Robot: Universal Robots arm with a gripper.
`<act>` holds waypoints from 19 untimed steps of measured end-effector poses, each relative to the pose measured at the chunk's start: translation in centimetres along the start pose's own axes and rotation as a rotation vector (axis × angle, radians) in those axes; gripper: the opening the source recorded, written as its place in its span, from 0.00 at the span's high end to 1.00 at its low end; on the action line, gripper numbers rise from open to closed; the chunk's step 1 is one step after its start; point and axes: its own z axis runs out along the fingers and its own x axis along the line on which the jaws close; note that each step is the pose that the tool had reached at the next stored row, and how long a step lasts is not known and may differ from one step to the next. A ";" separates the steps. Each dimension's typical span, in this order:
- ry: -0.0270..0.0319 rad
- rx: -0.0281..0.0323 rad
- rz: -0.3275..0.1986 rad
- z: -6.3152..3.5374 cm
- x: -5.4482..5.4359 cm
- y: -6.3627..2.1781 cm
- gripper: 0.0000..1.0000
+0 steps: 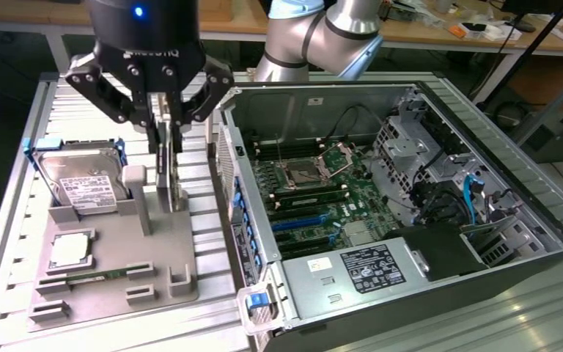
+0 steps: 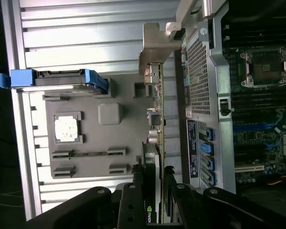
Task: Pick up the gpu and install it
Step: 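Pick up the gpu and move the gpu toward the slot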
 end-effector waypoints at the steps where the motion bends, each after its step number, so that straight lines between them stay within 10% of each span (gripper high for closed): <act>1: -0.0001 0.0000 0.000 -0.48 0.0 0.01 0.73; 5: 0.0000 0.0015 0.000 -2.35 -0.1 0.03 0.73; 15: 0.0001 0.0025 0.000 -2.39 -0.2 0.05 0.73; 19: 0.0017 0.0025 0.000 -2.19 -2.5 0.21 0.73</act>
